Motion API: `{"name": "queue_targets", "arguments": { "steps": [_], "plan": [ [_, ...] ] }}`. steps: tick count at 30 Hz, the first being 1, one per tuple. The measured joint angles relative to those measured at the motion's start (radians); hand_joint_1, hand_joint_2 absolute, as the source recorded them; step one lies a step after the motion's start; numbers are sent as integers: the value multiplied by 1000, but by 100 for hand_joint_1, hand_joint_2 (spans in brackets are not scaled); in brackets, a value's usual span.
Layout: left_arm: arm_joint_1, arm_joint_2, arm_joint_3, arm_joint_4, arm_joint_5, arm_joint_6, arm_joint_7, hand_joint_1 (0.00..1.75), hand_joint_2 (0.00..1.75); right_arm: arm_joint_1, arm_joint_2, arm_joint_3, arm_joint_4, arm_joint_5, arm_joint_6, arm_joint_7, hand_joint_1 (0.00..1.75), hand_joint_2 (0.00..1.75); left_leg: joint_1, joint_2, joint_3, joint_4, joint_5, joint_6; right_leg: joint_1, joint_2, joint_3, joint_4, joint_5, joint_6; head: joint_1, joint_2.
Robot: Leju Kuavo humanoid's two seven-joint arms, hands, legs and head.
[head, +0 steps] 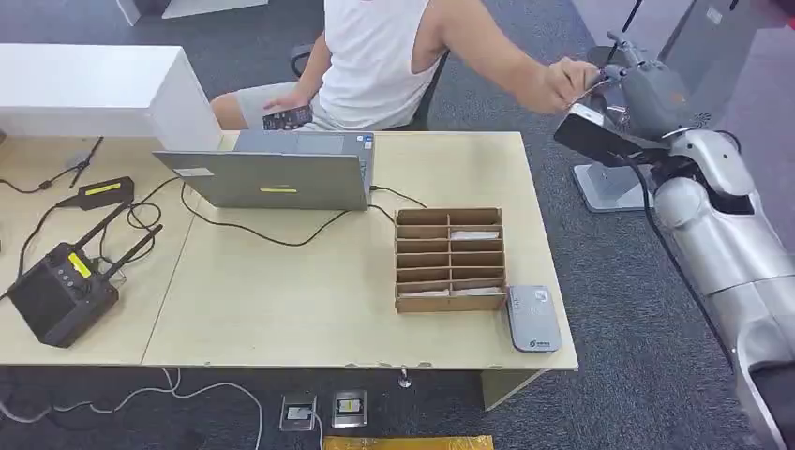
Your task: Pass the card to the sensor for recognition and then transmit it.
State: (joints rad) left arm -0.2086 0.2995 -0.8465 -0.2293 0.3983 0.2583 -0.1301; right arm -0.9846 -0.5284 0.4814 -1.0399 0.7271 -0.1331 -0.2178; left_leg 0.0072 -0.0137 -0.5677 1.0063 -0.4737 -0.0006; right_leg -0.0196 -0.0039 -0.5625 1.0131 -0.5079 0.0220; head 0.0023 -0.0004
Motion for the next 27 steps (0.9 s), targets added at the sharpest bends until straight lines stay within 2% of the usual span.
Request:
{"name": "queue_targets", "arguments": {
  "steps": [12, 14, 16, 21, 27],
  "plan": [
    [0, 0, 0, 0, 1, 0, 0, 0, 0, 11, 3, 0, 0, -2, 0, 0, 175, 175, 0, 0, 0, 0, 0, 0, 0, 0, 0, 0, 0, 0, 0, 0],
    [7, 0, 0, 0, 16, 10, 0, 0, 0, 84, -10, -11, -8, -79, 45, 32, 175, 175, 0, 0, 0, 0, 0, 0, 0, 0, 0, 0, 0, 0, 0, 0],
    [10, 0, 0, 0, 18, 16, 0, 0, 0, 111, -19, -22, -18, -104, 61, 43, 175, 175, 0, 0, 0, 0, 0, 0, 0, 0, 0, 0, 0, 0, 0, 0],
    [14, 0, 0, 0, 25, 22, 0, 0, 0, 203, -51, -61, -46, -150, 111, 78, 175, 175, 0, 0, 1, 0, -1, 0, 0, 0, 0, -1, 0, 0, -1, 0],
    [28, 2, 0, 6, 32, 25, -2, 0, 0, 387, -99, -127, -115, -155, 184, 124, 175, 175, 0, 0, 0, 0, -1, 0, 0, -1, 0, -1, -1, 0, 0, 0]
  ]
}}
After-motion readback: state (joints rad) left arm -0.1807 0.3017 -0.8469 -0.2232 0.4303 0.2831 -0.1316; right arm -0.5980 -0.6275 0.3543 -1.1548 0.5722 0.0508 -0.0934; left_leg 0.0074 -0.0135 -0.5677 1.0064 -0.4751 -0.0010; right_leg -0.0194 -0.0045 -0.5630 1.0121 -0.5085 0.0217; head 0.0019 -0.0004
